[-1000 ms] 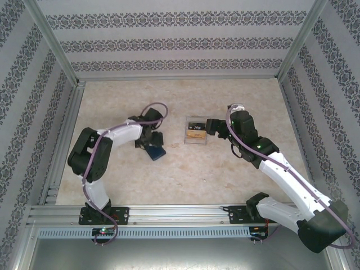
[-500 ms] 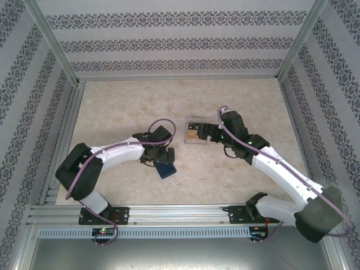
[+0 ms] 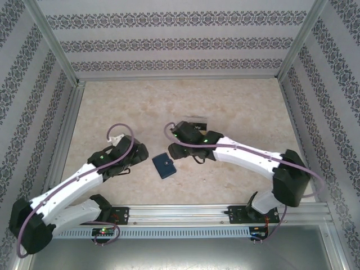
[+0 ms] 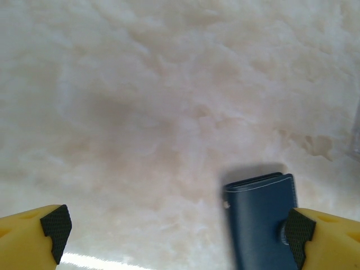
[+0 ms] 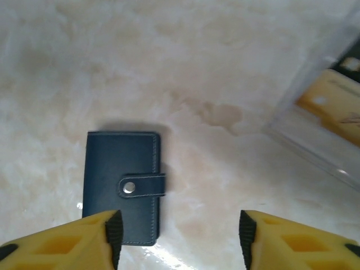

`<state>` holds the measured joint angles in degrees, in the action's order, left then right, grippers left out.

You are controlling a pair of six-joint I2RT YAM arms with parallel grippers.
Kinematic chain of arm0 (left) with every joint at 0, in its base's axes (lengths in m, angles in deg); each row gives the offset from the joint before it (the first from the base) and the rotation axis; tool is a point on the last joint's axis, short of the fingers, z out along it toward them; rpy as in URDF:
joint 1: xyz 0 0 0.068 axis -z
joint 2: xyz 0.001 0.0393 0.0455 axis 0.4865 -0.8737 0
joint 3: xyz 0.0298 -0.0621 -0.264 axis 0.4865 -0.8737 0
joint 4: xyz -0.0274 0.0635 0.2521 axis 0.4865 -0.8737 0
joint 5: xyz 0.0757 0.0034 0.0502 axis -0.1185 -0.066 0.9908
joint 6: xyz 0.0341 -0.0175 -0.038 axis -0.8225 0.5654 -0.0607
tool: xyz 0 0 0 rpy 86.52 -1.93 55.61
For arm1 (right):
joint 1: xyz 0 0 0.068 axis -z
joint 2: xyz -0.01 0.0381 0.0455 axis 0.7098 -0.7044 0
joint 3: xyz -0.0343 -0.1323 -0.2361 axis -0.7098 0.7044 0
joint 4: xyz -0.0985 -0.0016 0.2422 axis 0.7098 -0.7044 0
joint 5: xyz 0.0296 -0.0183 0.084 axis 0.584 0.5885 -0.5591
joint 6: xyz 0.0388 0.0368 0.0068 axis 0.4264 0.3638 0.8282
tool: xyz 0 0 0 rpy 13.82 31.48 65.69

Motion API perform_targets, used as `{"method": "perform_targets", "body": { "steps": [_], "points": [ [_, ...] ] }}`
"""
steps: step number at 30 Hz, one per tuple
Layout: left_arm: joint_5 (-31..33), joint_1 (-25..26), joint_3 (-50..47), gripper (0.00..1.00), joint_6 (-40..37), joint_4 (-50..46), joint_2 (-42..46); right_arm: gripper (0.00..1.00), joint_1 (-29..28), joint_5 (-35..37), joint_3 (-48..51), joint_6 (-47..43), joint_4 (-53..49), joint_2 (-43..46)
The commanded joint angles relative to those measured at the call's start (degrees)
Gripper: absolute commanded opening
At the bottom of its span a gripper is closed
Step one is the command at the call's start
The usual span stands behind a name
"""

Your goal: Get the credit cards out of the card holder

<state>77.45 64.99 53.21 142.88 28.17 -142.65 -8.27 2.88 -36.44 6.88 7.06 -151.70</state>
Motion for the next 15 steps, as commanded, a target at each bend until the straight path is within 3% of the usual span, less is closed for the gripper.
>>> {"method": "perform_targets", "body": {
  "steps": [1,4,7,15],
  "points": [
    [3.21,-0.44,-2.93,0.99,4.58,-4.73,6.3,0.55,-2.96,1.04,-3.74,-3.21,-4.28,-4.15],
    [3.61,-0.46,-5.47,1.0,6.48,-6.14,11.58,0.52,-4.77,0.54,-6.08,-3.56,-4.94,-8.55],
    [3.68,-0.45,-6.94,1.0,8.15,-7.92,14.96,0.42,-5.94,-0.11,-8.34,-3.52,-5.68,-12.69],
    [1.84,-0.41,-7.45,1.0,7.76,-8.49,16.39,0.44,-6.77,-0.44,-12.25,-3.92,-7.14,-19.78]
  ]
}}
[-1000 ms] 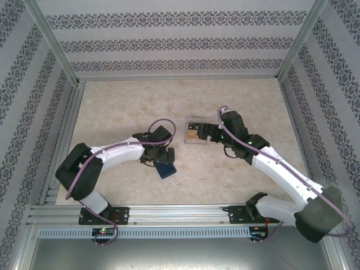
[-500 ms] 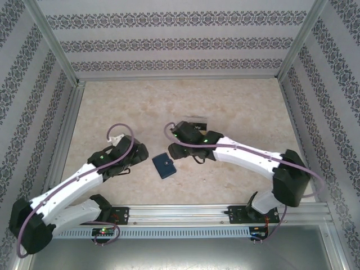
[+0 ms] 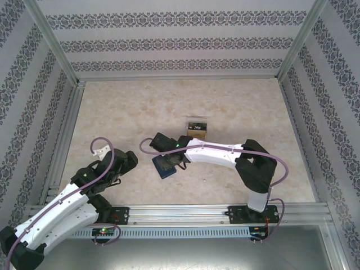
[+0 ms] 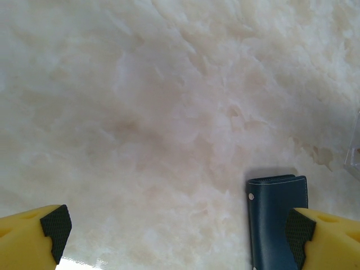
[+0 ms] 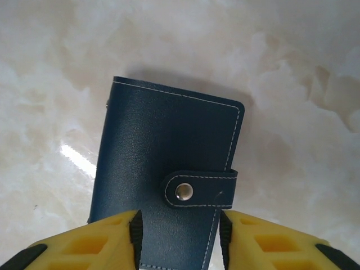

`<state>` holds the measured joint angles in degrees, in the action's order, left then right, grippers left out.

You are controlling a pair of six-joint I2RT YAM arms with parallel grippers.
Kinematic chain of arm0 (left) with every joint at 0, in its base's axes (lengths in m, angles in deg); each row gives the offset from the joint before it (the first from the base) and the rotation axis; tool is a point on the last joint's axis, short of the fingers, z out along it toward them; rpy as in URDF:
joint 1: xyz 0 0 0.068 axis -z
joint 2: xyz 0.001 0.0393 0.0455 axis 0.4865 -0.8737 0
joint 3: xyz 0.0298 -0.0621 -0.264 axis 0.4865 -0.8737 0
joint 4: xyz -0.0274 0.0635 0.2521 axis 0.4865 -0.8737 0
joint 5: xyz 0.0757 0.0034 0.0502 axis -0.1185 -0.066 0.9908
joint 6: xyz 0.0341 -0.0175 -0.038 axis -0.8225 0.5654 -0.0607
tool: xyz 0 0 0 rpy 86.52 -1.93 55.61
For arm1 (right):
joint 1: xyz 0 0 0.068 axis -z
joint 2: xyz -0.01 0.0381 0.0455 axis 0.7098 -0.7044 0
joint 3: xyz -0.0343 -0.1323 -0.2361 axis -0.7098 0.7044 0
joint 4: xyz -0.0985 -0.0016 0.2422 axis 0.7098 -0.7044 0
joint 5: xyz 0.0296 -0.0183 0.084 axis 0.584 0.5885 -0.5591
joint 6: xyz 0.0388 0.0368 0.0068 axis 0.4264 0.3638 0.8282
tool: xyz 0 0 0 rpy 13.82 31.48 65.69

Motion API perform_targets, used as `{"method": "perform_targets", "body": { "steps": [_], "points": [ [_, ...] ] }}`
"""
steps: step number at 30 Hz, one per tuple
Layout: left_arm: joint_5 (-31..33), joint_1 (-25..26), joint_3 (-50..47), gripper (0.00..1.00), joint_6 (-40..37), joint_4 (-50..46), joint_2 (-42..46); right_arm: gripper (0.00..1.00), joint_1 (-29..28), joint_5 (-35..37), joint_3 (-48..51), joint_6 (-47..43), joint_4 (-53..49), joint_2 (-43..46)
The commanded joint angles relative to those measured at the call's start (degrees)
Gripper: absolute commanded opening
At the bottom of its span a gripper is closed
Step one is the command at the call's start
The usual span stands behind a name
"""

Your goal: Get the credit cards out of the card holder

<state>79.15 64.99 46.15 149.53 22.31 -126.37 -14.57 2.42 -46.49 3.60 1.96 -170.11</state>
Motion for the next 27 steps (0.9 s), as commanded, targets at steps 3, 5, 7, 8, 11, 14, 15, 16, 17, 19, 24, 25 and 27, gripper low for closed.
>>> {"method": "perform_targets", "body": {
  "steps": [3,5,7,8,11,14,15,16,17,19,24,25,27],
  "points": [
    [-0.57,-0.45,-0.53,1.0,1.17,-2.53,-0.08,0.44,-0.54,0.29,-3.08,-1.01,-1.99,-3.22],
    [-1.03,-0.46,-0.71,1.0,1.08,-2.28,-0.07,0.44,-0.58,0.36,-3.78,-1.27,-1.95,-4.31],
    [-1.46,-0.45,-0.83,1.0,0.66,-1.88,-0.08,0.45,-0.67,0.91,-4.27,-1.45,-1.71,-5.14],
    [-1.67,-0.46,-0.93,1.0,0.47,-1.65,-0.08,0.45,-0.64,1.06,-4.57,-1.63,-1.7,-5.5],
    [-2.15,-0.46,-0.9,1.0,0.2,-1.43,-0.25,0.46,-0.61,0.84,-5.33,-2.02,-2.15,-6.67],
    [-2.71,-0.46,-0.89,1.0,-0.31,-0.91,-0.52,0.46,-0.68,0.6,-4.6,-1.87,-2.07,-7.1],
    [-2.97,-0.46,-0.89,1.0,-0.49,-0.67,-0.6,0.46,-0.67,0.55,-4.31,-1.82,-2.02,-7.11],
    [-3.24,-0.43,-0.89,1.0,-0.72,-0.31,-0.69,0.45,-0.67,0.68,-3.9,-1.77,-1.84,-7.04],
    [-3.56,-0.46,-1.0,1.0,-0.94,0.25,-0.82,0.43,-0.64,0.63,-3.46,-1.73,-1.71,-6.97],
    [-4.43,-0.46,-0.96,1.0,-1.51,1.63,-1.41,0.37,-0.62,0.85,-3.05,-1.74,-1.61,-6.9],
    [-7.44,-0.4,-0.6,1.0,-3.55,5.78,-3.9,0.13,-0.68,0.89,-3.16,-1.73,-1.71,-6.27],
    [-8.18,-0.46,-0.34,1.0,-3.99,6.62,-4.65,0.1,-0.68,0.94,-3.22,-1.65,-1.71,-5.96],
    [-9.88,-0.46,-0.03,1.0,-4.91,8.68,-6.03,0.02,-0.55,0.9,-3.22,-1.3,-1.61,-5.36]
  ]
}}
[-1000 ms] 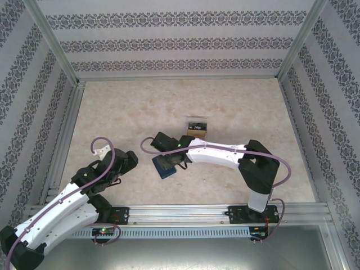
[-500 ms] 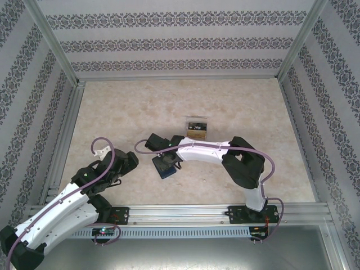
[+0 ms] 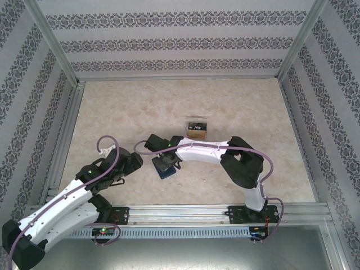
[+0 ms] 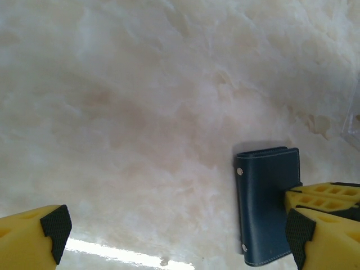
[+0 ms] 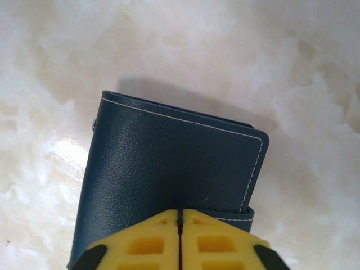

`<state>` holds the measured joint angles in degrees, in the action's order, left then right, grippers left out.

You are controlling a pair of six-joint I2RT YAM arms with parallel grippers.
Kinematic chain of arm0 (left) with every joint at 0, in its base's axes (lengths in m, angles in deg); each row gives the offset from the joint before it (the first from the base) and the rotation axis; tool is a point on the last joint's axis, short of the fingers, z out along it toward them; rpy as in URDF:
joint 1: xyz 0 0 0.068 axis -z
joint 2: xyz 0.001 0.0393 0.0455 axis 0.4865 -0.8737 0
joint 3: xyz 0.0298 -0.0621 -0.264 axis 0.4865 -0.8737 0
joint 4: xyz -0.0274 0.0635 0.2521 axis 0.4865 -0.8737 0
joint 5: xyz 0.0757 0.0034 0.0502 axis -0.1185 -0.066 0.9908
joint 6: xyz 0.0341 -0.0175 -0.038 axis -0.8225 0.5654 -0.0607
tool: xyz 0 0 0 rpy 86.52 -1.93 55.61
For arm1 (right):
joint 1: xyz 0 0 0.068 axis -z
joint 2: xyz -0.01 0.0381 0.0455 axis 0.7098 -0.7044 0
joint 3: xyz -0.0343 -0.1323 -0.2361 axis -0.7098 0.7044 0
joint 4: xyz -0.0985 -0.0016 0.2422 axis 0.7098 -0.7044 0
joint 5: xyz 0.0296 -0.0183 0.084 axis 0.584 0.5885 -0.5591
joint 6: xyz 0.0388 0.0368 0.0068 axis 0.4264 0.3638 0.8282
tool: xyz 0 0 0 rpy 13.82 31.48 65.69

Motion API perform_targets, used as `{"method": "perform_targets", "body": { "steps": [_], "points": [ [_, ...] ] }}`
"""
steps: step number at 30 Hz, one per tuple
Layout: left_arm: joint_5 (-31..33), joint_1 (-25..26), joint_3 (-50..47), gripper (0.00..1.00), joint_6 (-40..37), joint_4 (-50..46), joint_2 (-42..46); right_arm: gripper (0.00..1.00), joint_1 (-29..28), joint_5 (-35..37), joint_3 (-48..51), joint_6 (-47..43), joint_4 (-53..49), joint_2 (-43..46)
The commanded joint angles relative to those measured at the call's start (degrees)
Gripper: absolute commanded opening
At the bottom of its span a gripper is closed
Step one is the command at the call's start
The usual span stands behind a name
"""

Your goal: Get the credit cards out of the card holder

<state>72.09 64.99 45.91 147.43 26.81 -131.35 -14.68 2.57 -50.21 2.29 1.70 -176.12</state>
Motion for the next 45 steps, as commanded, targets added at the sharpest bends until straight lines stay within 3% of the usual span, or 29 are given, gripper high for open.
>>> {"method": "perform_targets", "body": {
  "steps": [1,5,8,11,16,22,27,33,38,45],
  "points": [
    [-4.14,-0.43,0.15,1.0,-3.33,5.76,-1.76,0.0,-0.4,0.5,0.49,0.29,-1.19,1.07],
    [-9.6,-0.45,0.03,0.88,-4.28,12.8,-5.6,0.0,0.67,-2.63,1.25,2.06,0.38,3.23],
    [-10.85,-0.76,1.99,0.57,-4.35,12.84,-10.07,0.0,2.26,-5.86,2.44,4.15,2.37,5.1],
    [-12.79,-1.42,3.16,0.4,-4.72,14.37,-14.08,0.0,3.73,-9.17,4.05,6.34,4.82,6.78],
    [-18.4,-3.45,2.53,0.02,-3.64,21.45,-18.82,0.0,5.52,-13.7,6.91,9.39,8.57,8.75],
    [-29.21,-6.36,1.3,0.0,-0.51,35.56,-27.01,0.0,6.91,-15.84,9.31,11.35,11.31,9.71],
    [-32.93,-6.87,2.08,0.0,0.19,39.05,-34.73,0.0,7.21,-16.37,10.09,12.37,12.57,9.51],
    [-29.67,-6.87,4.63,0.0,-3.6,31.75,-42.27,0.0,7.68,-16.99,11.55,13.8,14.46,10.76],
    [-30.04,-6.87,3.49,0.0,-4.29,32.32,-47.35,0.0,9.48,-19.15,14.89,15.79,17.8,14.06],
    [-28.5,-6.87,3.83,0.0,-5.78,31.09,-47.05,0.0,11.79,-20.17,17.78,17.19,19.6,19.81]
  ]
}}
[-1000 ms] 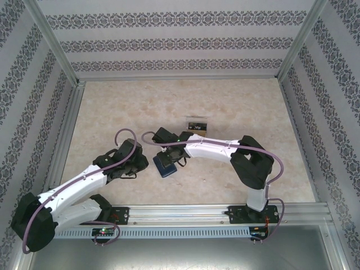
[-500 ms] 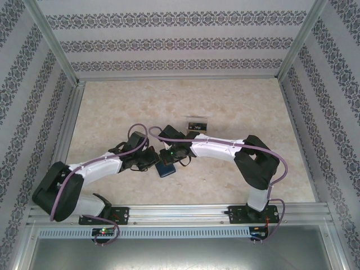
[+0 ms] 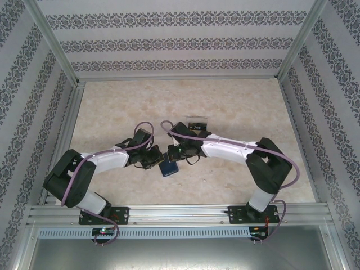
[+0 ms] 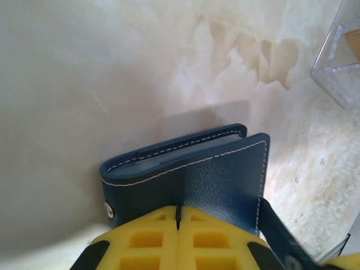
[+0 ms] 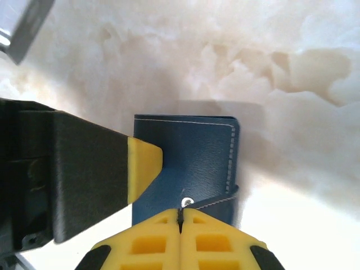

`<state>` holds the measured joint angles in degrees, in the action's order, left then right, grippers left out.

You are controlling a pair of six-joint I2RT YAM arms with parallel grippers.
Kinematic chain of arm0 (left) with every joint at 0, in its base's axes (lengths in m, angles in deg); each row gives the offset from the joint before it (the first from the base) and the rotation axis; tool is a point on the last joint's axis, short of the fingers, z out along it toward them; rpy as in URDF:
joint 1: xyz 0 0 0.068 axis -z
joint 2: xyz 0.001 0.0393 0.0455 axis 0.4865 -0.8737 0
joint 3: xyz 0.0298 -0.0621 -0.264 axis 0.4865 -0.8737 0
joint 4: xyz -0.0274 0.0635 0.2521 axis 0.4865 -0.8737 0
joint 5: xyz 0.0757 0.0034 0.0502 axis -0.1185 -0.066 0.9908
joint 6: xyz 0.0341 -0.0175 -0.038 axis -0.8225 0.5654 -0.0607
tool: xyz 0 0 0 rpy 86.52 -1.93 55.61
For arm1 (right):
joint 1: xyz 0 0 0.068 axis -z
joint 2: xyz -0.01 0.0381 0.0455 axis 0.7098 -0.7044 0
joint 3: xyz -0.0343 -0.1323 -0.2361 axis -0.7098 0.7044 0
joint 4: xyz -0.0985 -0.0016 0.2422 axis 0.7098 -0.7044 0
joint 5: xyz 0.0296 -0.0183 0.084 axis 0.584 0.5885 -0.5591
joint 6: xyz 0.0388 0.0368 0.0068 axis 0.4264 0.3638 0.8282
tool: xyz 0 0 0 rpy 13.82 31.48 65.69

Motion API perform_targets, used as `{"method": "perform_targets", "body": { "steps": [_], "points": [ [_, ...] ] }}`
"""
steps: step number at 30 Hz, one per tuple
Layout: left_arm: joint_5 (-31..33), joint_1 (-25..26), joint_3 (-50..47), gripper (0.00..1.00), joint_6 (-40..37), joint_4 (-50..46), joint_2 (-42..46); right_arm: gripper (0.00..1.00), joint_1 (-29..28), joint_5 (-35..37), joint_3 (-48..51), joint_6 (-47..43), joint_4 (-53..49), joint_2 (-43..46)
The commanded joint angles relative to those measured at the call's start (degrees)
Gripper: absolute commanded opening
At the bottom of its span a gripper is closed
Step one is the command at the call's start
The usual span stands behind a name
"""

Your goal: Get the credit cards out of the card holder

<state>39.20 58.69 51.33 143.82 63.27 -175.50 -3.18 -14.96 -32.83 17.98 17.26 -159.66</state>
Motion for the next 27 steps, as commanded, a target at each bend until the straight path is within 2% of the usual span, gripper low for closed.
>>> {"method": "perform_targets", "body": {
  "steps": [1,3,5,6,7,8,12,16,18,22,27],
  "points": [
    [4.43,-0.58,-1.41,0.0,-2.31,-5.51,-2.5,0.0,0.54,-2.8,0.45,1.47,3.99,3.65],
    [4.89,-0.58,-0.74,0.01,-2.57,-6.7,-0.66,0.0,0.88,-3.31,0.15,1.55,3.77,3.76],
    [6.48,-0.79,0.96,0.26,-3.29,-9.84,2.93,0.0,0.94,-3.97,-0.28,1.98,3.83,3.93],
    [7.51,-1.03,1.88,0.42,-3.8,-11.8,4.79,0.0,0.94,-4.21,-0.5,2.27,4.08,4.03],
    [8.69,-1.54,3.0,0.63,-4.38,-14.33,7.14,0.0,0.94,-4.44,-0.8,2.56,4.13,4.18],
    [9.9,-2.28,4.23,0.72,-5.04,-17.25,9.36,0.0,0.94,-4.77,-1.1,2.86,4.38,4.33],
    [13.69,-6.28,7.3,0.83,-7.68,-26.06,17.4,0.0,0.85,-6.69,-3.16,4.2,5.46,4.39],
    [16.39,-8.37,8.67,0.88,-10.33,-30.42,23.12,0.0,0.46,-8.59,-5.86,5.31,6.28,4.29],
    [16.95,-8.83,8.74,0.94,-10.89,-31.44,24.36,0.0,0.24,-9.05,-7.05,5.67,6.33,4.48],
    [15.5,-9.11,7.77,0.95,-10.61,-30.8,24.24,0.0,0.49,-7.98,-6.84,5.7,5.54,5.38],
    [13.23,-9.19,6.17,0.95,-9.97,-28.09,23.36,0.0,2.56,-5.23,-1.36,5.85,5.27,7.57]
  ]
}}
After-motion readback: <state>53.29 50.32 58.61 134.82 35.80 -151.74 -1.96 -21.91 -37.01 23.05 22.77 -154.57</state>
